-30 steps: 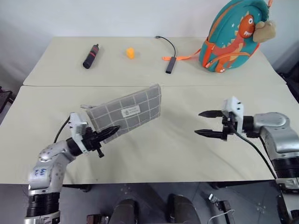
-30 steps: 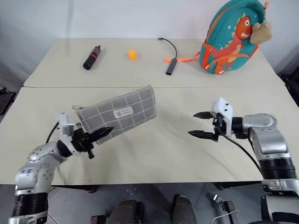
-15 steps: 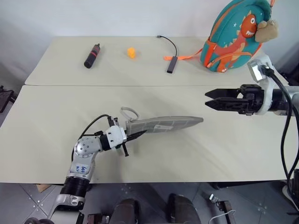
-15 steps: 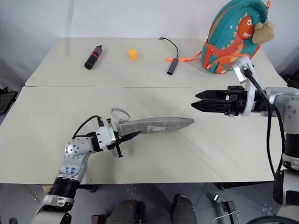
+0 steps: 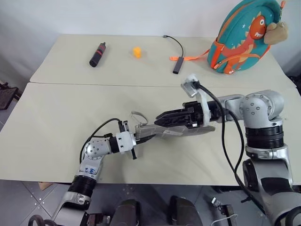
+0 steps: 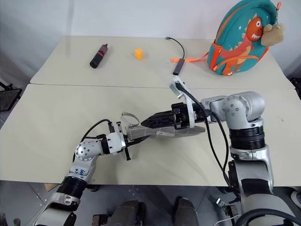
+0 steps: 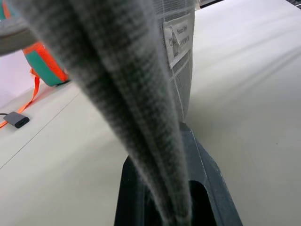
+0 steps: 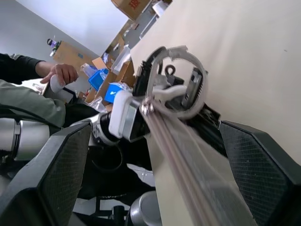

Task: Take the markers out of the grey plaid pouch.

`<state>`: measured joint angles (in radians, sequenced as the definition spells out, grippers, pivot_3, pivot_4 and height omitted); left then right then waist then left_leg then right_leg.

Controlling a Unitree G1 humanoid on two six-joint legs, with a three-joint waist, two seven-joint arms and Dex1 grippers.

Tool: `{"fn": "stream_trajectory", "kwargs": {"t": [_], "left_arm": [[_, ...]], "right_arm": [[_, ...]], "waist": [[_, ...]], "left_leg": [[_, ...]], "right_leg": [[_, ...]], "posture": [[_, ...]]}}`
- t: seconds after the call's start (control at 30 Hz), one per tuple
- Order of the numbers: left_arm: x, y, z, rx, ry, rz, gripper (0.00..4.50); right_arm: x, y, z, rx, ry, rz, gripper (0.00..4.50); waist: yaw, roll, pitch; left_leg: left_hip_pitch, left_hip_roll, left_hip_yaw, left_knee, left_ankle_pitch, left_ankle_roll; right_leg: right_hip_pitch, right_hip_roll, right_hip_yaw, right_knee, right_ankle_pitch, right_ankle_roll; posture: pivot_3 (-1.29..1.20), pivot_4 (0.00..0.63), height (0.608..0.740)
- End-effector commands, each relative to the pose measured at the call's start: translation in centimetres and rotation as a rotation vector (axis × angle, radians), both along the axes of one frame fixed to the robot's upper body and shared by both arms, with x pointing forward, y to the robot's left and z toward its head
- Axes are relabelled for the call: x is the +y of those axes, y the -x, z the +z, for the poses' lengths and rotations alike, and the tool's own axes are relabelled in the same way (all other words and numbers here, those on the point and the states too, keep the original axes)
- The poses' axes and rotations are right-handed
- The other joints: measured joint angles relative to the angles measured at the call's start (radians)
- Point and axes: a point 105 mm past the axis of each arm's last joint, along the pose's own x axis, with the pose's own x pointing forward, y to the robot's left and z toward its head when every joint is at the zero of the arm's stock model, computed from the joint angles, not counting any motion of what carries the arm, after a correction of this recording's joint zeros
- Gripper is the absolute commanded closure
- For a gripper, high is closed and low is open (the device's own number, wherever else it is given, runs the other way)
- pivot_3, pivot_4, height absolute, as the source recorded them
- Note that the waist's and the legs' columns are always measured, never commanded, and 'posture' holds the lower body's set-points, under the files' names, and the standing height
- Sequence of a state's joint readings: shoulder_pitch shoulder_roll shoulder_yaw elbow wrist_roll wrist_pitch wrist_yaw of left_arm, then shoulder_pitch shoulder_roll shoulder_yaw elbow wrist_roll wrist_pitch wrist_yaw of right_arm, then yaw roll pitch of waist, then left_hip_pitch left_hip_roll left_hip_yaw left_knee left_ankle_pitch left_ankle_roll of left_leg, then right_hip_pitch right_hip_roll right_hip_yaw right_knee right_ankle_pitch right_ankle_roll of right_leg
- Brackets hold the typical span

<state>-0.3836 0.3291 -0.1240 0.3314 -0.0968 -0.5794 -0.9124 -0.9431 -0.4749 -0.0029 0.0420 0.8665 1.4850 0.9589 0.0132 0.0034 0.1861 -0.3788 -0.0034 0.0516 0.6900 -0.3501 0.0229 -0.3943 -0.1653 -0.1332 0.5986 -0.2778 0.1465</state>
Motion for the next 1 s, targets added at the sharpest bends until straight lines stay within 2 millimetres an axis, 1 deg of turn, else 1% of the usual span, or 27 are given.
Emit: {"fn": "stream_trajectory", "kwargs": {"t": [0.03, 0.17, 0.3, 0.47, 0.67, 0.73, 0.8, 0.87, 0.93, 1.0], "left_arm": [[0.1, 0.2, 0.4, -0.023, 0.005, -0.005, 4.5], [-0.1, 0.4, 0.5, -0.027, 0.003, -0.014, 4.5], [-0.3, 0.6, 0.3, -0.019, -0.005, -0.026, 4.5], [-0.2, 0.6, 0.2, -0.002, -0.002, -0.021, 4.5], [-0.2, 0.7, -0.2, 0.006, -0.025, -0.031, 4.5], [-0.1, 0.7, 0.0, 0.004, -0.026, -0.027, 4.5], [0.4, 0.5, 0.4, -0.011, -0.031, -0.005, 4.5], [1.0, 0.2, 0.6, -0.028, -0.034, 0.022, 4.5], [1.4, 0.0, 0.9, -0.056, -0.042, 0.045, 4.5], [1.6, -0.7, 1.5, -0.116, -0.048, 0.093, 4.5]], "right_arm": [[0.3, 0.0, 0.1, -0.007, -0.012, 0.009, 0.04], [0.5, -1.3, -1.1, 0.038, 0.001, -0.036, 0.04], [1.5, -1.4, -1.7, 0.072, -0.013, -0.024, 0.04], [2.8, -1.2, -0.9, 0.123, -0.097, 0.006, 0.04], [3.5, -1.1, -0.9, 0.116, -0.109, 0.018, 0.04], [3.1, -1.3, -1.1, 0.059, -0.056, 0.005, 0.04], [1.4, -1.2, -0.9, -0.034, 0.014, -0.001, 0.04], [0.0, -1.2, -0.2, -0.088, 0.054, -0.003, 0.04], [-1.3, -1.2, 0.8, -0.13, 0.073, -0.001, 0.04], [-2.7, -1.3, 2.6, -0.172, 0.09, -0.015, 0.04]], "waist": [[-0.001, 0.0, 0.0], [-0.009, 0.0, 0.0], [-0.017, 0.0, 0.0], [-0.018, 0.0, 0.0], [-0.019, 0.0, 0.0], [-0.018, 0.0, 0.0], [-0.013, 0.0, 0.0], [-0.012, 0.0, 0.0], [-0.015, 0.0, 0.0], [-0.019, 0.0, 0.0]], "left_leg": [[0.0, 0.0, 0.0, 0.0, 0.0, 0.0], [0.0, 0.0, 0.002, 0.0, 0.0, 0.0], [0.0, 0.0, 0.004, 0.0, 0.0, 0.0], [0.0, 0.001, 0.005, 0.0, 0.0, 0.0], [0.0, 0.001, 0.005, 0.0, 0.0, 0.0], [0.0, 0.0, 0.005, 0.0, 0.0, 0.0], [0.0, 0.0, 0.005, 0.001, 0.0, 0.0], [-0.001, 0.0, 0.004, 0.001, 0.0, 0.0], [-0.001, 0.0, 0.004, 0.001, 0.0, 0.0], [-0.001, 0.001, 0.004, 0.001, 0.0, 0.0]], "right_leg": [[0.0, 0.0, 0.0, 0.0, 0.0, 0.0], [0.0, 0.0, 0.0, 0.0, 0.0, 0.0], [0.0, 0.0, -0.001, 0.0, 0.0, 0.0], [0.0, 0.0, -0.001, 0.001, 0.0, 0.0], [0.0, 0.0, -0.001, 0.001, 0.0, 0.0], [0.0, 0.0, 0.0, 0.001, 0.0, 0.0], [0.0, 0.0, 0.0, 0.001, 0.0, 0.0], [0.0, 0.0, -0.001, 0.001, 0.0, 0.0], [0.0, 0.0, -0.001, 0.0, 0.0, 0.0], [0.0, 0.0, -0.001, 0.0, 0.0, 0.0]], "posture": [[0.0, 0.15, 0.74], [0.0, 0.15, 0.74], [0.0, 0.15, 0.74], [0.0, 0.15, 0.74], [0.0, 0.15, 0.74], [0.0, 0.15, 0.74], [0.0, 0.15, 0.74], [0.0, 0.15, 0.74], [0.0, 0.15, 0.74], [0.0, 0.15, 0.74]]}}
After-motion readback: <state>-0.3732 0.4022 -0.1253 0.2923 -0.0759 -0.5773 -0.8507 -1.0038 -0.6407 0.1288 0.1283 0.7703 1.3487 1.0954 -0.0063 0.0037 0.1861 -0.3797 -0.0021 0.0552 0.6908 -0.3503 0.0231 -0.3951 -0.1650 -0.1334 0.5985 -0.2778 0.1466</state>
